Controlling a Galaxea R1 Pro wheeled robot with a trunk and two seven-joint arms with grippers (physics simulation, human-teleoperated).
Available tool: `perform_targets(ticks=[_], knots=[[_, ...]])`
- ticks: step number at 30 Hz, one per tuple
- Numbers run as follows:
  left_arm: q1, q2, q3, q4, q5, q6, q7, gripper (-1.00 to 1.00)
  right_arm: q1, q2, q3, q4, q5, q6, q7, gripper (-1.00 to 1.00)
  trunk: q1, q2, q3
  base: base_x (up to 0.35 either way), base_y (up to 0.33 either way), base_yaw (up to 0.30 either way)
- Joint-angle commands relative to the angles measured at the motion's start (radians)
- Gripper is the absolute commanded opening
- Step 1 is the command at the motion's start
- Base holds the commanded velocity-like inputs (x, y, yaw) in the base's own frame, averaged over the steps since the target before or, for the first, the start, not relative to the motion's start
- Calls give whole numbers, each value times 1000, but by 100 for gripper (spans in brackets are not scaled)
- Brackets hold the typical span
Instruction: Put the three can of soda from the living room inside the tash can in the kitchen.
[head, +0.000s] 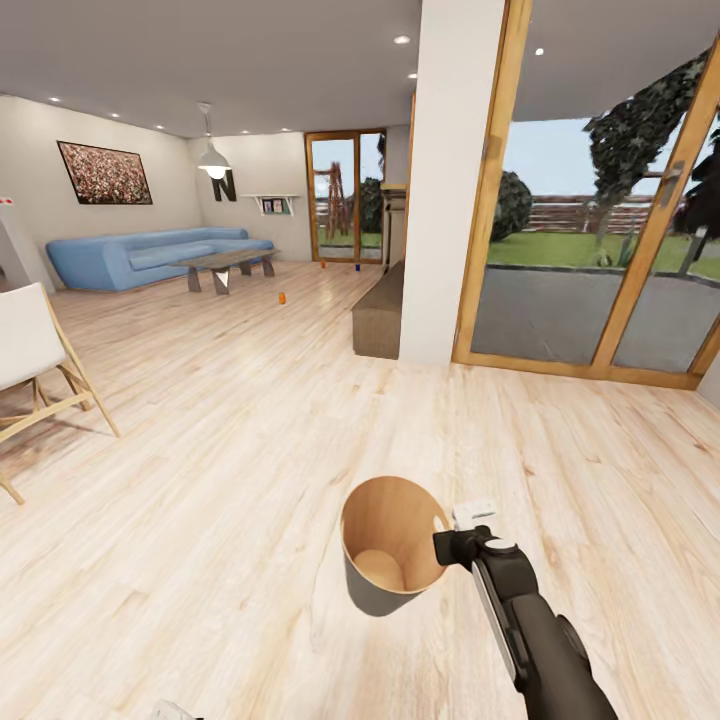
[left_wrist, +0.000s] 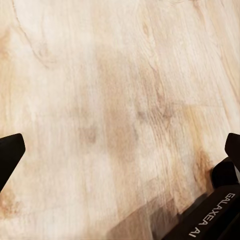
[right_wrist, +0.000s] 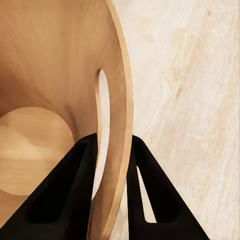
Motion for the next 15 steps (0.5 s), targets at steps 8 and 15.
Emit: perform_targets(ticks=[8, 15], knots=[[0, 0, 0, 0, 0, 0, 0, 100, 0, 0, 1, 2, -16, 0, 9, -100, 0, 0, -4, 0, 0, 143], [0, -1, 0, 0, 0, 1, 0, 100, 0, 1, 2, 5, -15, 0, 9, -100, 0, 0, -10, 0, 0, 227]])
